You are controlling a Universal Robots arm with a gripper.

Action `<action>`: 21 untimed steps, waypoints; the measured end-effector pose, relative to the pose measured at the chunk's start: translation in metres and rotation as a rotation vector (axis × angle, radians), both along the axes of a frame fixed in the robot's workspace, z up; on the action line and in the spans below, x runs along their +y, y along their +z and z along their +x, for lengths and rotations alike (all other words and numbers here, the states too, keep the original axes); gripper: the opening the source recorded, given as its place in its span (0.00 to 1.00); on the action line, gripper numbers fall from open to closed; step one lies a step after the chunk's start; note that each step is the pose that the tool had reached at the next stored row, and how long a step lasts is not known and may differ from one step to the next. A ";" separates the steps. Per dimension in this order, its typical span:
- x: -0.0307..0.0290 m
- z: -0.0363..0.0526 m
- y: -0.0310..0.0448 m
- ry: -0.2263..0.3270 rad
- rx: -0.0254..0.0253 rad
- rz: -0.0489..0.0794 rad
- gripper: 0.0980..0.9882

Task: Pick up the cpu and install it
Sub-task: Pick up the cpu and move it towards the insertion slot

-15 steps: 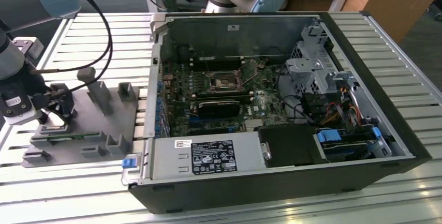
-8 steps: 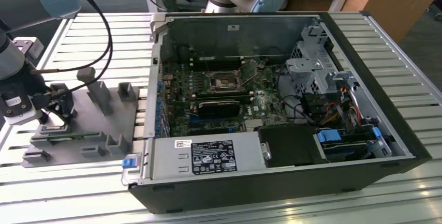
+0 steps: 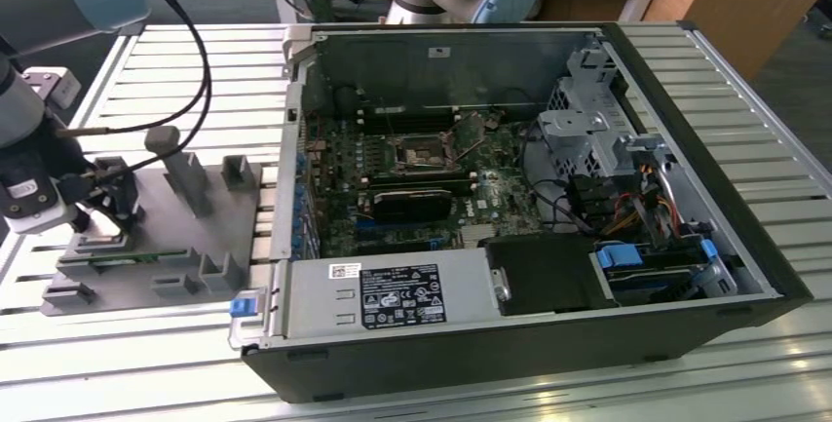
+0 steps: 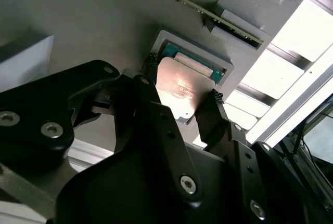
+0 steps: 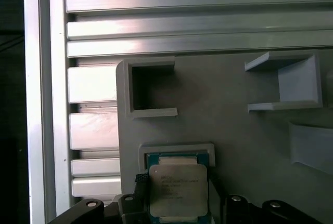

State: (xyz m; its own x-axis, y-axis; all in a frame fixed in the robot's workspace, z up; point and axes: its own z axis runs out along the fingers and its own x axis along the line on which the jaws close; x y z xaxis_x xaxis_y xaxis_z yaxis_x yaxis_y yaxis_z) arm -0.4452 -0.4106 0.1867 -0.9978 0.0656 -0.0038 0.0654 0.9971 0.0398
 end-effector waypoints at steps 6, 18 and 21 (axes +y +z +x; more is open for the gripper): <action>0.0000 0.0000 0.0059 0.000 0.0003 0.000 0.50; 0.0000 0.0000 0.0177 0.000 0.0002 0.002 0.50; 0.0000 0.0000 0.0204 0.000 0.0002 0.002 0.50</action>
